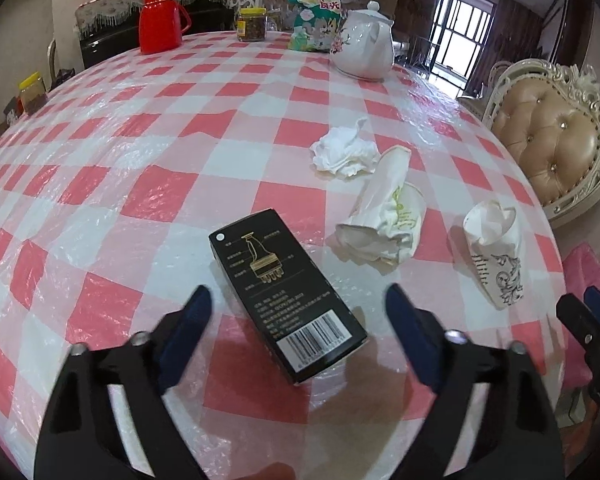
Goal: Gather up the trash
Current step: 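Grasp the black box with the left tool while the right tool grasps the white paper packet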
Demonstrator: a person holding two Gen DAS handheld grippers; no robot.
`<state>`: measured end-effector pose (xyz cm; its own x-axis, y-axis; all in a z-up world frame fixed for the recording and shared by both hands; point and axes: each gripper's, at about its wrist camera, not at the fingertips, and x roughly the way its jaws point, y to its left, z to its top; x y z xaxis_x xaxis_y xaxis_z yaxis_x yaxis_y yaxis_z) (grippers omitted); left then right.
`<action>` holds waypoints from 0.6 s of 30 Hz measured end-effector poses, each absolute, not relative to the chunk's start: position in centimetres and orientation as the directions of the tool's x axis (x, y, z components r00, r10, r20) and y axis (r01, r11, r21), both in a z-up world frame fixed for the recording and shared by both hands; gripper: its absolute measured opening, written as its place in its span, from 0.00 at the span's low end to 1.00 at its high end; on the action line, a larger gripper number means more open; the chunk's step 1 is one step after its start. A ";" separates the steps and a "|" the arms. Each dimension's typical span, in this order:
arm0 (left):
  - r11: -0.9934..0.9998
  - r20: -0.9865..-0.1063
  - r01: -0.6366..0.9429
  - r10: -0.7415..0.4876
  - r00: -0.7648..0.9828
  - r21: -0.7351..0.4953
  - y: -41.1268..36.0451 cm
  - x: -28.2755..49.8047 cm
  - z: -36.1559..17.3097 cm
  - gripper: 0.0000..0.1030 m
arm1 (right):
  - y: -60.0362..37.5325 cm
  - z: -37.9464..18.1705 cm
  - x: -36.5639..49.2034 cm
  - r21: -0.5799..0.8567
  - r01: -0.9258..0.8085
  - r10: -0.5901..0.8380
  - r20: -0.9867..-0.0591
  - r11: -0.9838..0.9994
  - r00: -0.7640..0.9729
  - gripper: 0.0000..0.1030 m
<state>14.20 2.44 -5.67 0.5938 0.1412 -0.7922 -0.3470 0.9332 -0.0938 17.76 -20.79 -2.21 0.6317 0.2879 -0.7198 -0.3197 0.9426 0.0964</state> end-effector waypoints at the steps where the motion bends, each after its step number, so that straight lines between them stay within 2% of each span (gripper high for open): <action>1: 0.933 -0.794 -0.347 0.141 0.591 -0.093 2.6 14.3 -5.8 0.71 | -20.6 -2.3 17.8 0.096 -0.322 0.289 -0.722 0.942 0.629 0.82; 3: 0.932 -0.797 -0.349 0.141 0.587 -0.092 2.8 14.3 -6.0 0.61 | -20.2 -2.4 18.0 0.094 -0.329 0.291 -0.724 0.940 0.625 0.82; 12: 0.922 -0.780 -0.371 0.153 0.607 -0.108 4.1 14.0 -5.8 0.38 | -17.8 -2.9 19.0 0.100 -0.356 0.310 -0.733 0.929 0.605 0.82; 18: 0.921 -0.775 -0.368 0.141 0.616 -0.125 4.5 14.0 -5.8 0.37 | -16.2 -3.1 20.0 0.083 -0.364 0.302 -0.739 0.928 0.602 0.82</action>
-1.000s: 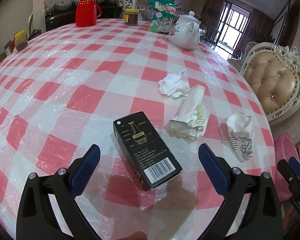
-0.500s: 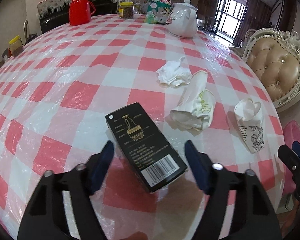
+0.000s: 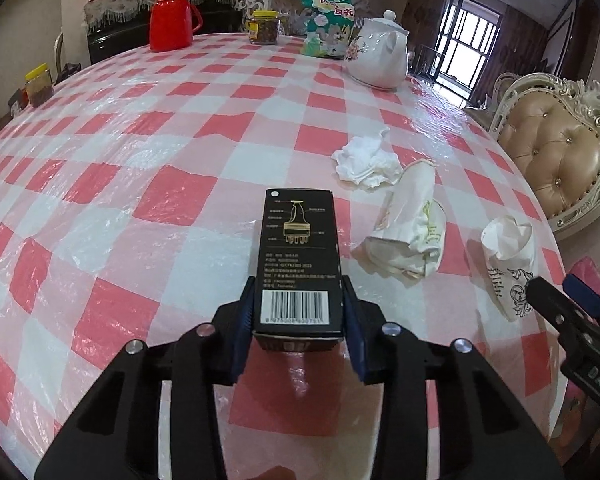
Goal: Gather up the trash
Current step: 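Grasp the black box with the left tool while the right tool grasps the white paper packet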
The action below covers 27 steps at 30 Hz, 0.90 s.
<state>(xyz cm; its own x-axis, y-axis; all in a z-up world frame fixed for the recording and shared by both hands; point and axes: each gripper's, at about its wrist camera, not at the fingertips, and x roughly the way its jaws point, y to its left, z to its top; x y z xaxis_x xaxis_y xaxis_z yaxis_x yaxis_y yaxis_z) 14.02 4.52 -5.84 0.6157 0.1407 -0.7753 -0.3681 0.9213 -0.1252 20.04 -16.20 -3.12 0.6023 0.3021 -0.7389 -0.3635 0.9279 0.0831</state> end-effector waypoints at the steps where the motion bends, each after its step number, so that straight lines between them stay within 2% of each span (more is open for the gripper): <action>1: 0.921 -0.775 -0.367 0.135 0.617 -0.131 4.6 14.0 -5.8 0.37 | -15.9 -3.2 20.2 0.079 -0.366 0.301 -0.740 0.927 0.602 0.82; 15: 0.905 -0.748 -0.385 0.127 0.651 -0.182 5.5 13.3 -5.1 0.37 | -14.0 -4.4 22.2 0.056 -0.340 0.263 -0.756 0.939 0.599 0.82; 19: 0.905 -0.746 -0.383 0.123 0.655 -0.187 5.5 13.3 -5.0 0.37 | -13.7 -4.9 22.6 0.062 -0.345 0.265 -0.770 0.937 0.580 0.64; 27: 0.903 -0.740 -0.383 0.122 0.661 -0.194 5.5 13.1 -4.9 0.37 | -14.0 -4.6 22.0 0.066 -0.350 0.274 -0.762 0.934 0.587 0.63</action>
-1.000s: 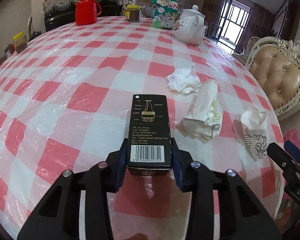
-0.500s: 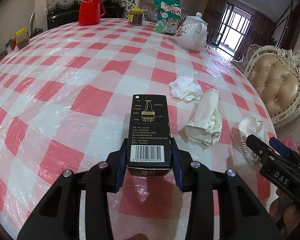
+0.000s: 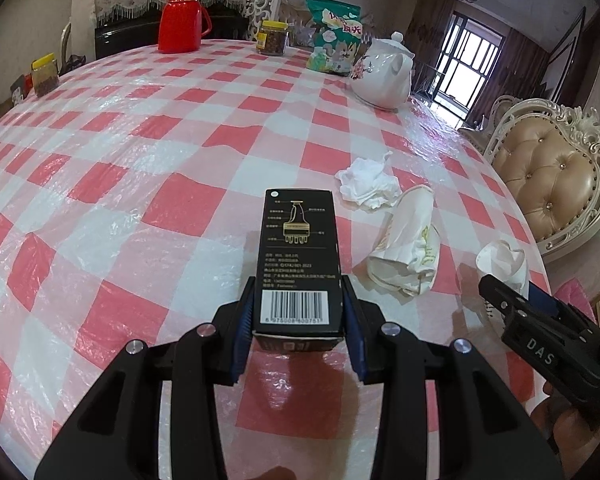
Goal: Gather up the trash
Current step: 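Grasp the black box with the left tool while the right tool grasps the white paper packet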
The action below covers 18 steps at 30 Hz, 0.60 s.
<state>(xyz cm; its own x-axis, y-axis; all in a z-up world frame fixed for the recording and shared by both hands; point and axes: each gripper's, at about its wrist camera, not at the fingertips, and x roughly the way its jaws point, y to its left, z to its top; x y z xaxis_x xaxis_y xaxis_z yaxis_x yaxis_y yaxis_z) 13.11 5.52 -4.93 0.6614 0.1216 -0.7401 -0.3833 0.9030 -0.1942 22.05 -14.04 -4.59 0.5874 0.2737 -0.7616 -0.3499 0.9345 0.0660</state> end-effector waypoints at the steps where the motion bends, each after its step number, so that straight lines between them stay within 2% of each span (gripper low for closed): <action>1: 0.904 -0.737 -0.381 0.121 0.665 -0.195 5.5 13.1 -4.9 0.37 | -14.2 -4.4 21.9 0.069 -0.349 0.277 -0.758 0.935 0.590 0.63; 18: 0.941 -0.676 -0.290 0.098 0.731 -0.176 1.9 12.9 -2.6 0.37 | -20.7 -0.9 19.5 0.080 -0.275 0.251 -0.697 0.958 0.671 0.63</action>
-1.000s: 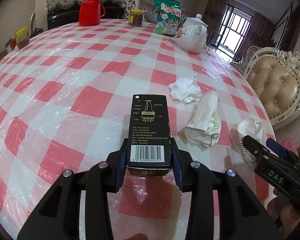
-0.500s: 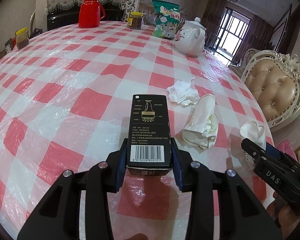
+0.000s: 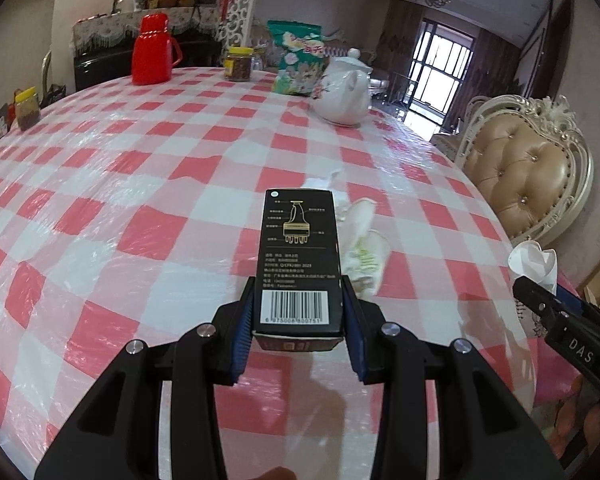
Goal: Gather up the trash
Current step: 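Grasp the black box with the left tool while the right tool grasps the white paper packet, then carry the black box and paper packet to the pink wastebasket and open both tools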
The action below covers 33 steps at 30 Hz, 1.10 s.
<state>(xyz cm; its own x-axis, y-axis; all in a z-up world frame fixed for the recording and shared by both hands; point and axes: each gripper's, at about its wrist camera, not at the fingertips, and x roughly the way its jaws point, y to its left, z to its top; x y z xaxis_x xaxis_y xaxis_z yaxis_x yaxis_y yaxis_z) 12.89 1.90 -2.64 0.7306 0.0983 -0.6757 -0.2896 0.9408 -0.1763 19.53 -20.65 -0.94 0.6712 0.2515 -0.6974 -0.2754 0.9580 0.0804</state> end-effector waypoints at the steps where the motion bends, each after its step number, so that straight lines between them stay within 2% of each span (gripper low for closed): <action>1: 0.942 -0.674 -0.285 0.096 0.733 -0.175 1.6 12.9 -2.5 0.37 | -21.2 -0.8 19.4 0.081 -0.268 0.247 -0.695 0.960 0.675 0.63; 6: 0.954 -0.664 -0.244 0.067 0.745 -0.177 -0.3 13.1 -1.5 0.37 | -23.4 -0.5 18.9 0.078 -0.238 0.225 -0.687 0.968 0.691 0.63; 33: 0.965 -0.630 0.178 -0.260 0.732 -0.192 -18.3 17.9 2.3 0.37 | -39.0 1.3 17.9 0.092 0.015 0.048 -0.641 0.996 0.766 0.63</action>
